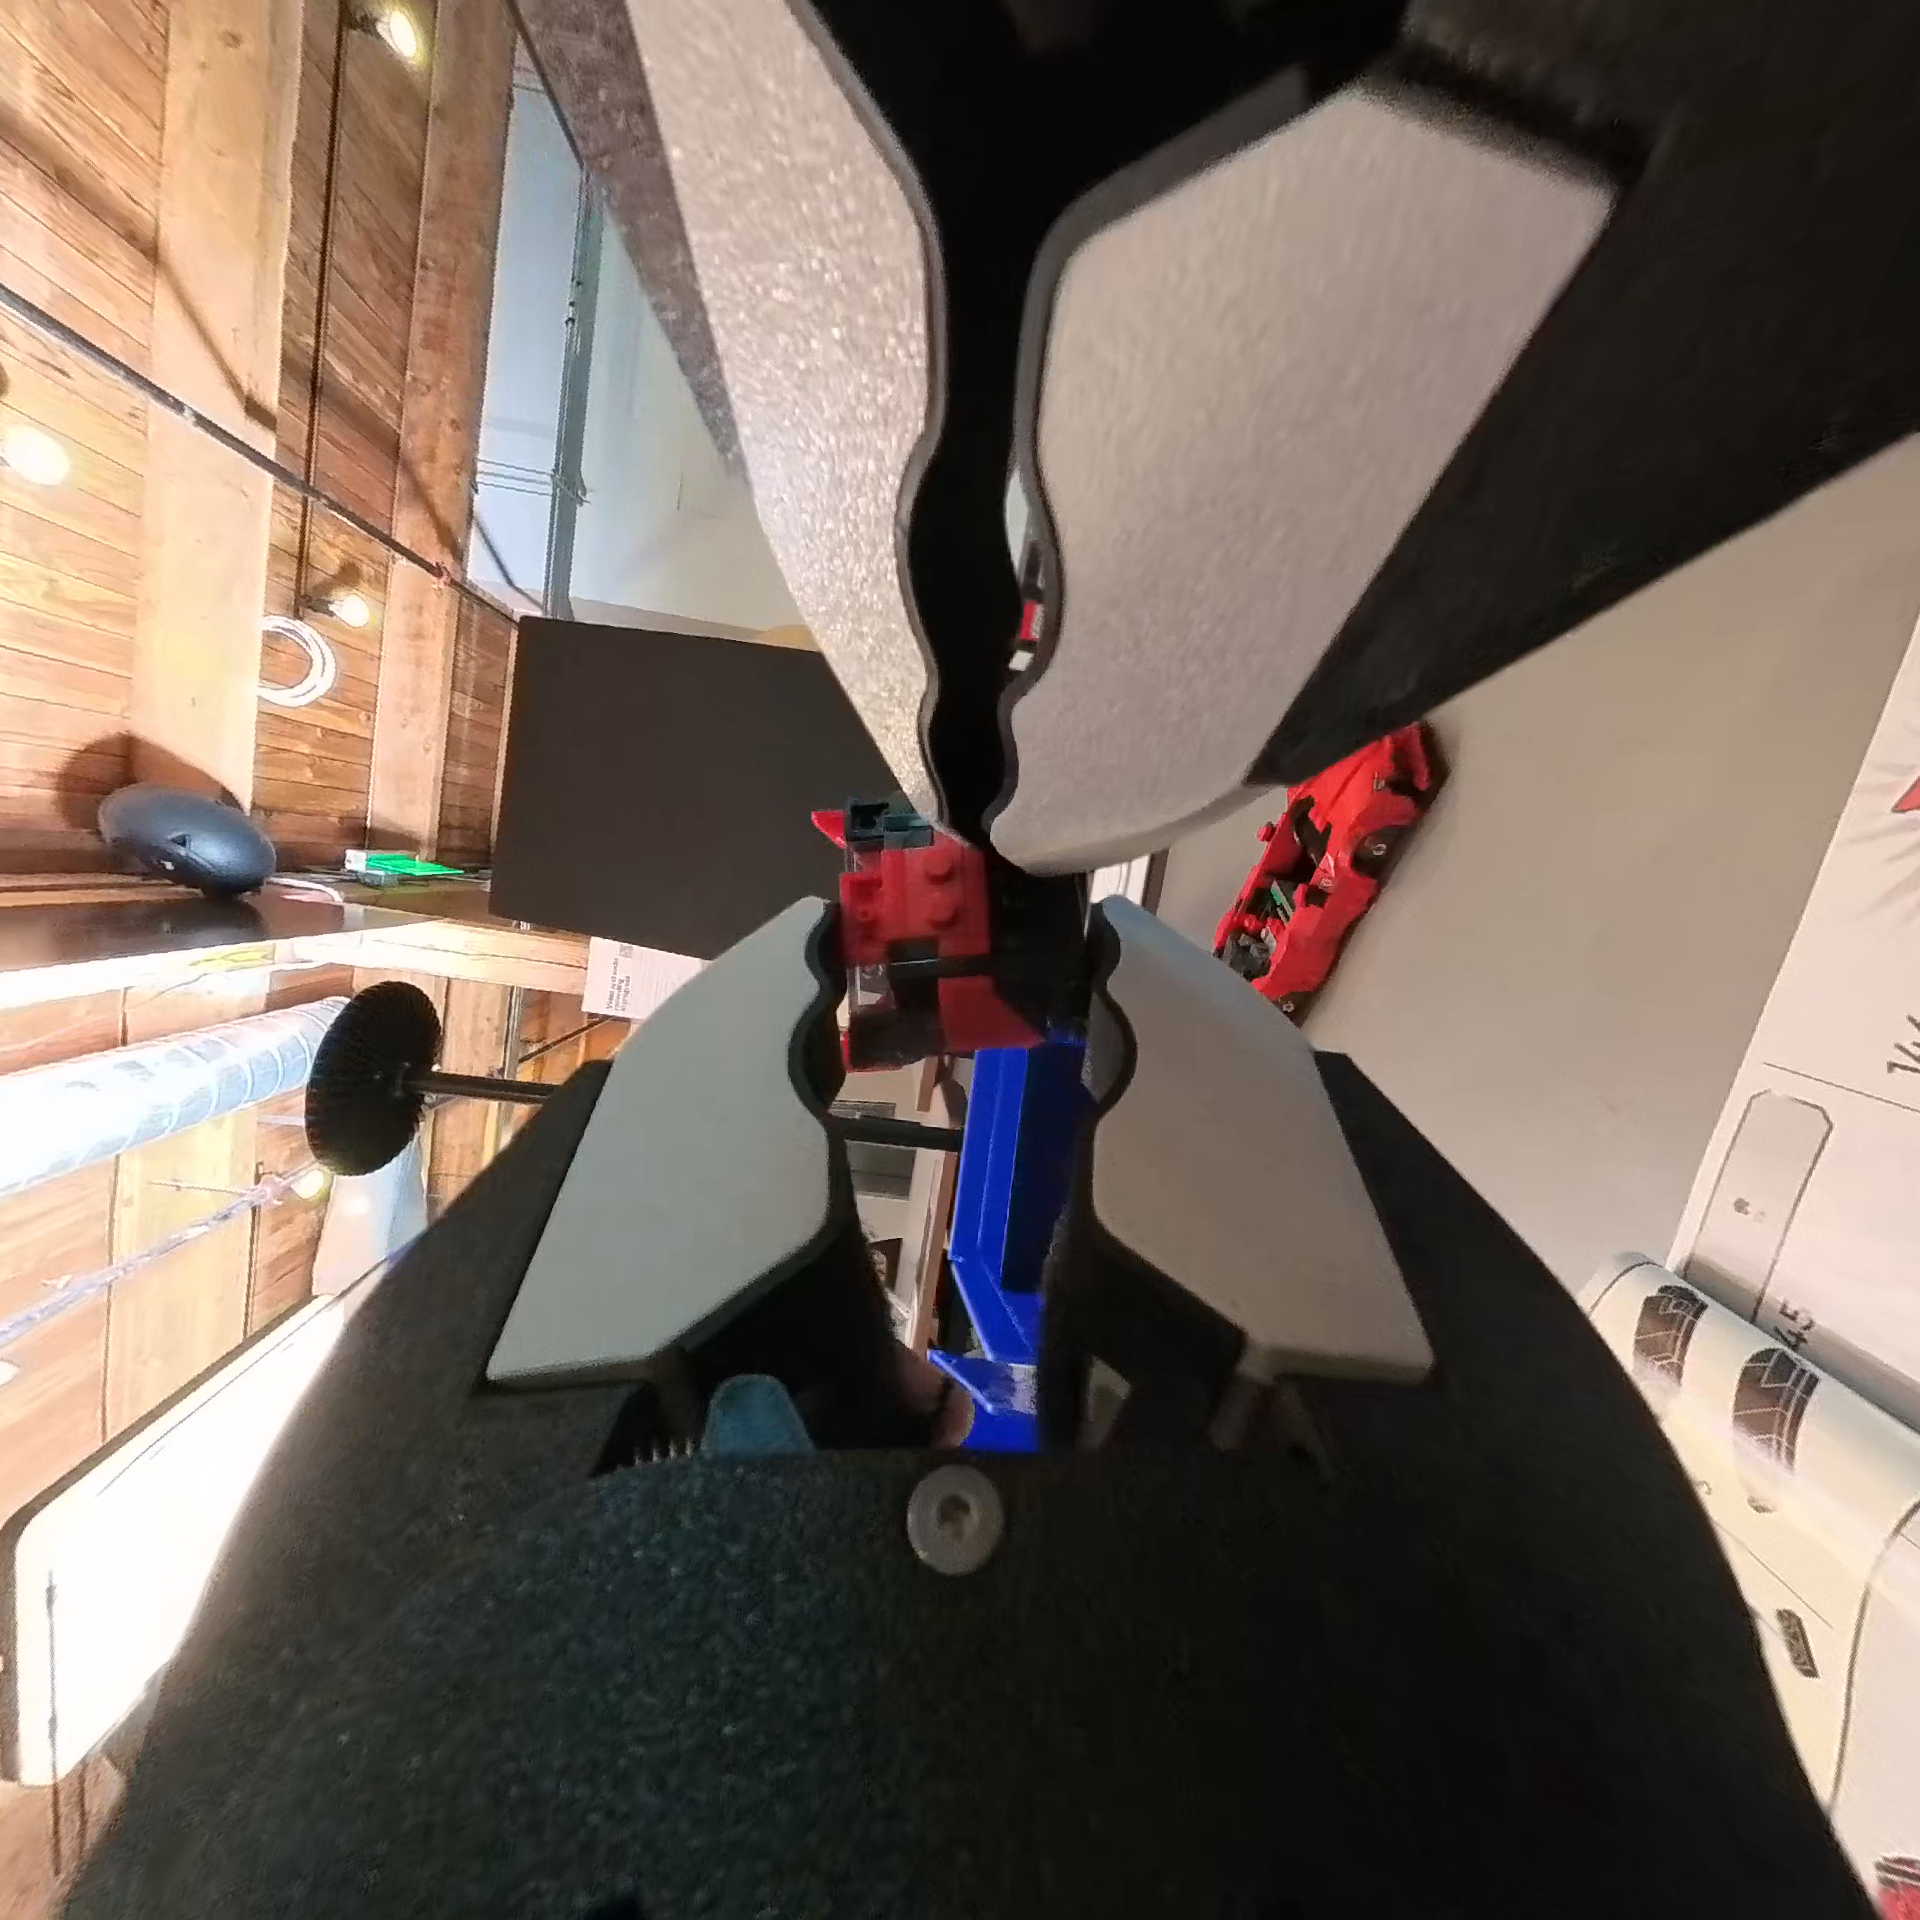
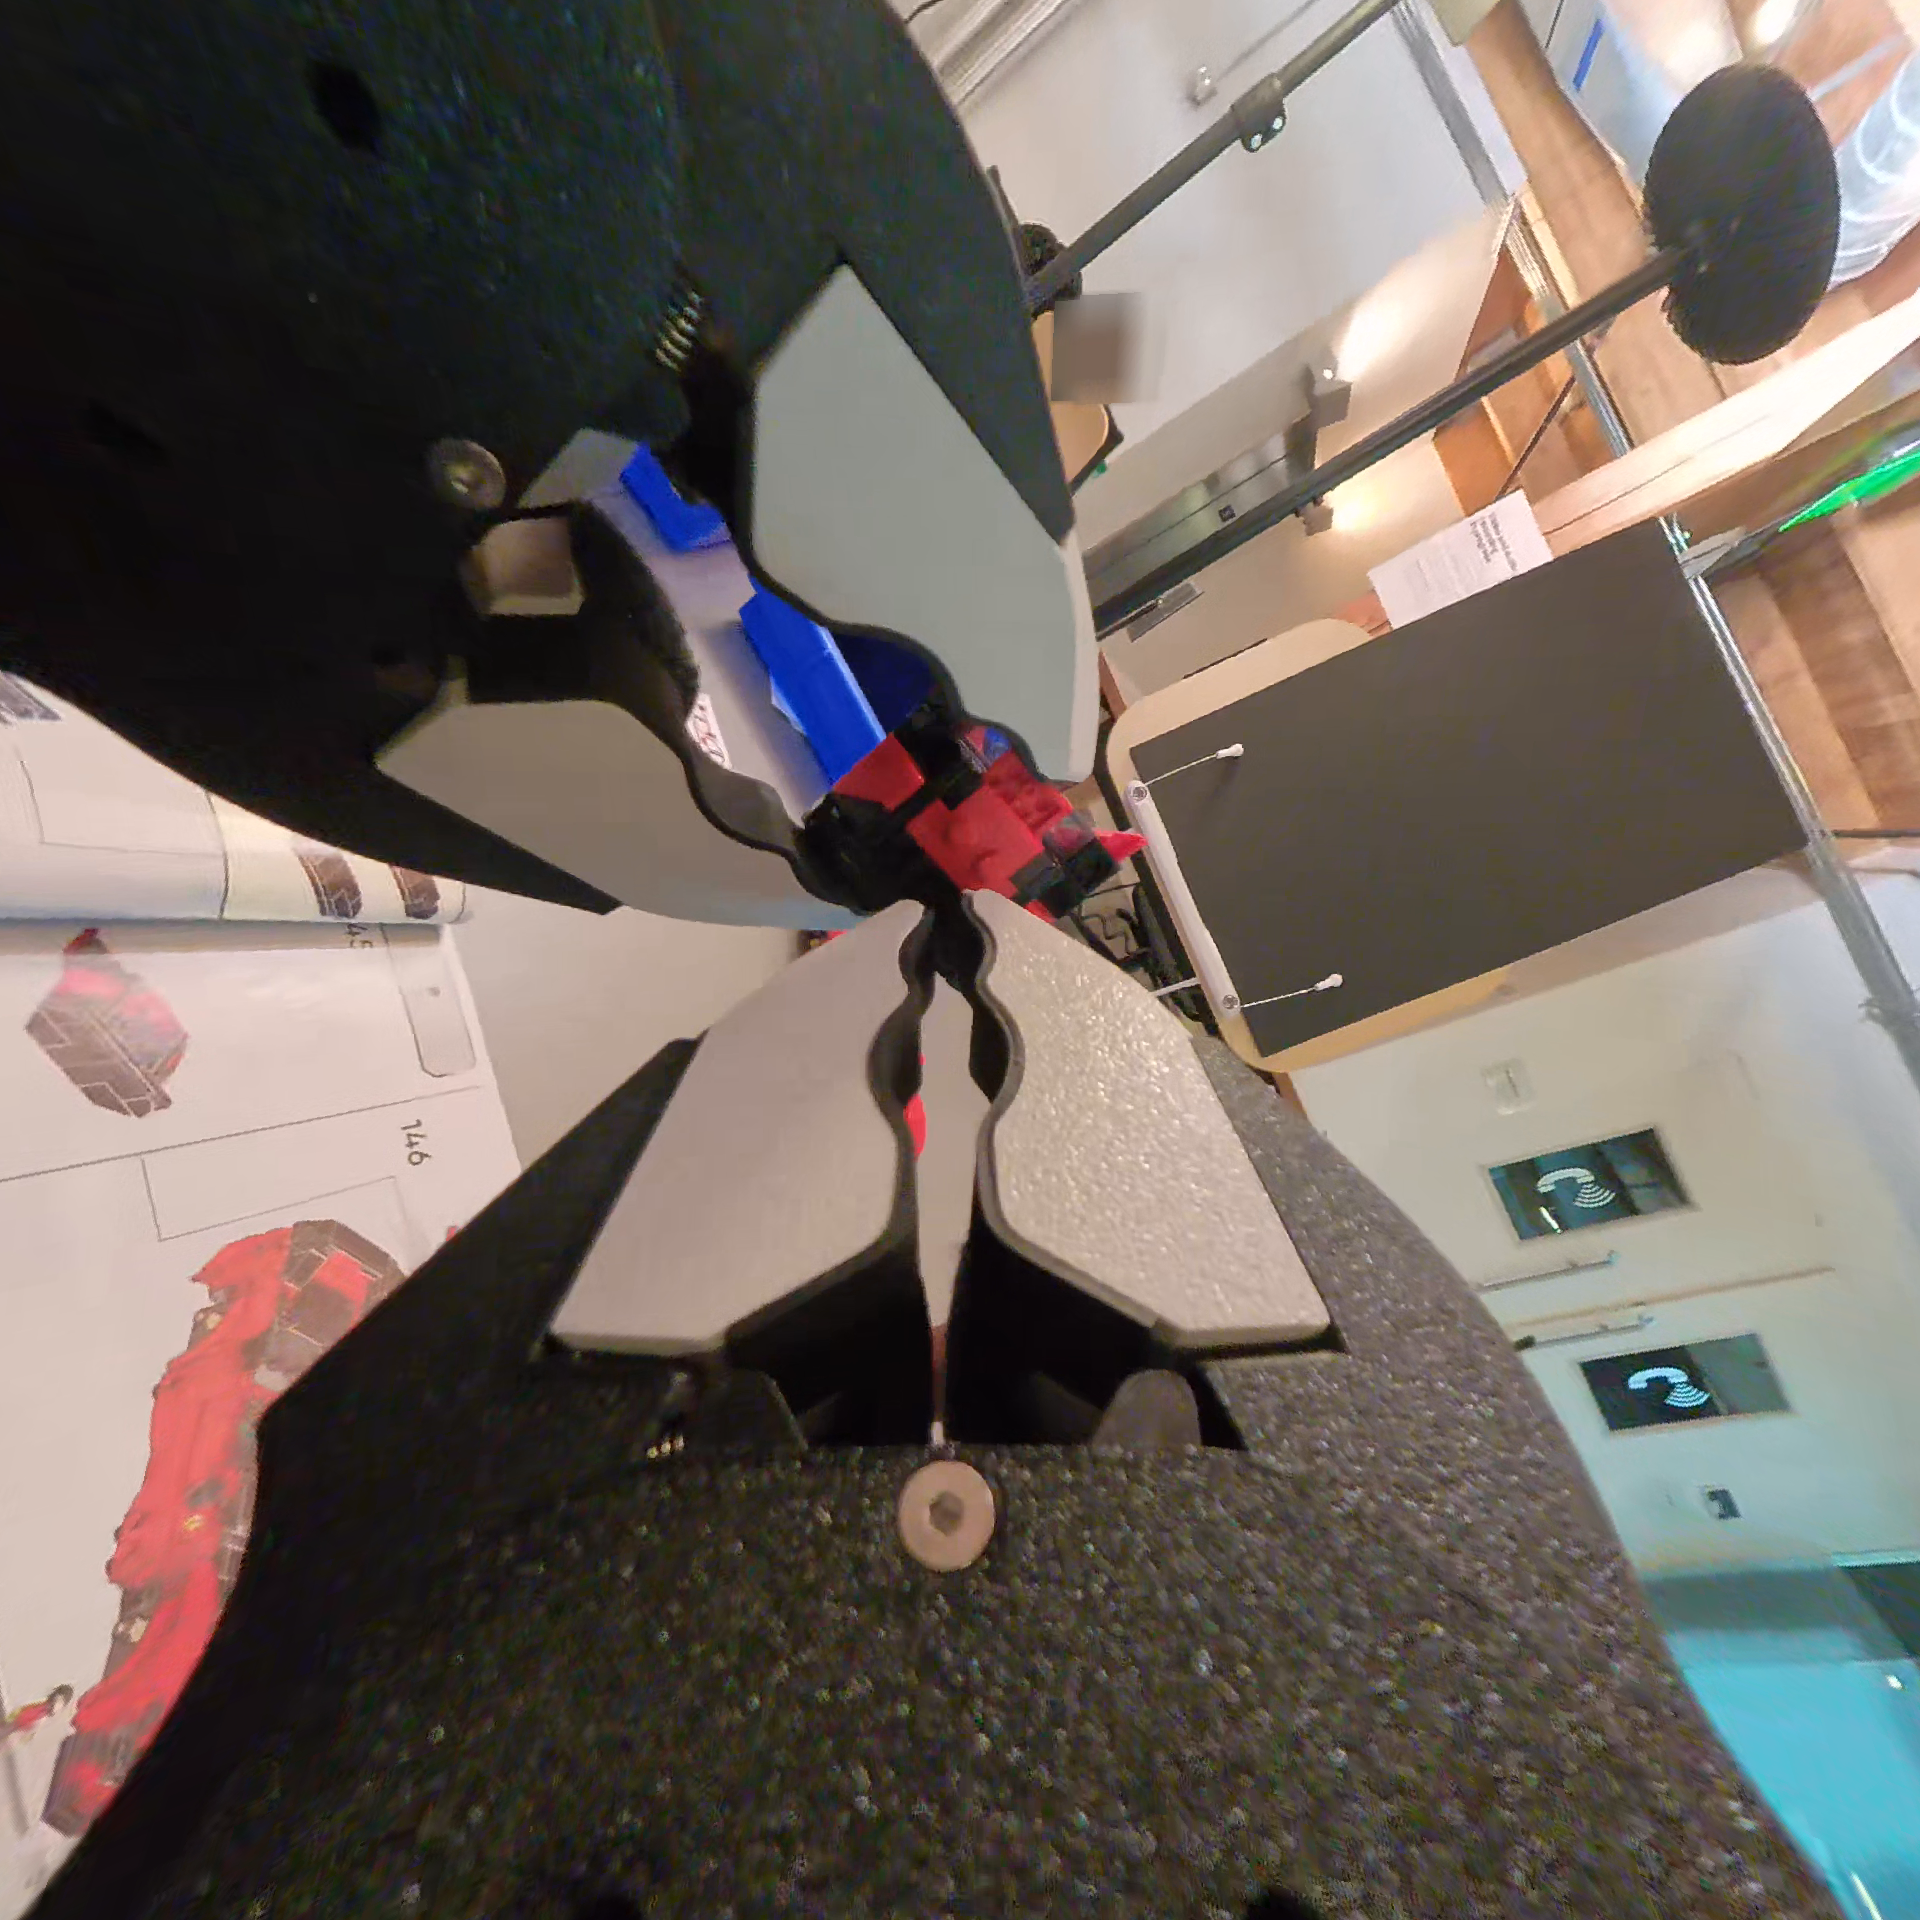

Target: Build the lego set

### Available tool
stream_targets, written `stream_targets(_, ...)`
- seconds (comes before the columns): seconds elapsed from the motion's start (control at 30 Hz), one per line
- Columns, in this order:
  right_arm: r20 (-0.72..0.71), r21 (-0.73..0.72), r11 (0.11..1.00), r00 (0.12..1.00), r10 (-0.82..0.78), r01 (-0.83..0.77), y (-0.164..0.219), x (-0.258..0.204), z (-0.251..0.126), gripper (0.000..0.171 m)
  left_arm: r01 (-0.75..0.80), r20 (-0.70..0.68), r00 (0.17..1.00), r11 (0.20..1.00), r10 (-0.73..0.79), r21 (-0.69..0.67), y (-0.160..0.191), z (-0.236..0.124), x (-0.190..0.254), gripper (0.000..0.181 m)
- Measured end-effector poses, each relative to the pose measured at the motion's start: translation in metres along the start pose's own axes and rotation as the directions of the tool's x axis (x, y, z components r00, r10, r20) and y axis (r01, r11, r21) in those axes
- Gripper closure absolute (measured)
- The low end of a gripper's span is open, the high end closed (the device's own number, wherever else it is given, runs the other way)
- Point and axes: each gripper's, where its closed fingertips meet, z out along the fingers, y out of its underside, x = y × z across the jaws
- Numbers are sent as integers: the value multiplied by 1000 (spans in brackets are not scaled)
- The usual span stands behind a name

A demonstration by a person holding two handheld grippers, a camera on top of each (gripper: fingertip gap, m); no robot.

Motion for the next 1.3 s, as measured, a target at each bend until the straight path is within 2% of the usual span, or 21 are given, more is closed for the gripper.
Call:
stream_targets(0.27,-13,66,967,969,247,-246,-3,2,0,170,33,44,998,999,-33,3,2,-1,-4,137)
stream_targets(0.43,10,91,905,910,415,-414,-2,3,0,171,20,85,996,1000,-19,-3,2,-2,-6,137)
stream_targets(0.53,51,25,904,904,425,-426,7,-6,7,170,79,-16,997,997,-79,4,6,3,7,137)
stream_targets(0.57,76,-7,895,893,445,-445,13,-8,8,167,153,-92,984,988,-150,28,8,6,15,137)
stream_targets(0.63,138,-23,851,841,523,-525,19,-6,6,132,351,-280,904,935,-324,53,12,11,29,137)
stream_targets(0.73,212,-22,742,722,659,-670,20,1,0,127,601,-434,730,798,-528,42,22,16,30,137)
stream_targets(0.8,189,-93,684,662,725,-723,23,0,2,124,697,-453,651,716,-610,37,31,24,26,137)
stream_targets(0.83,160,-158,670,651,742,-725,27,-4,5,119,713,-444,637,700,-630,29,37,29,25,137)
stream_targets(0.9,112,-267,674,672,732,-689,27,-13,11,103,694,-402,662,720,-632,10,48,38,27,137)
stream_targets(0.93,89,-279,686,693,716,-673,24,-14,15,102,671,-380,687,741,-619,7,52,41,28,137)
stream_targets(0.97,64,-265,701,713,698,-662,18,-12,19,105,649,-366,710,761,-601,10,52,44,30,137)
stream_targets(1.1,30,-257,734,754,656,-628,10,-10,33,134,586,-351,761,810,-545,13,48,47,37,137)
stream_targets(1.2,56,-254,741,755,653,-621,11,-9,36,168,537,-341,795,843,-502,13,48,47,39,137)
stream_targets(1.27,37,-280,758,782,622,-590,23,0,39,171,588,-384,747,809,-542,1,49,49,41,137)
stream_targets(1.3,29,-312,763,797,603,-566,32,7,43,171,654,-432,676,756,-597,-22,51,52,42,137)
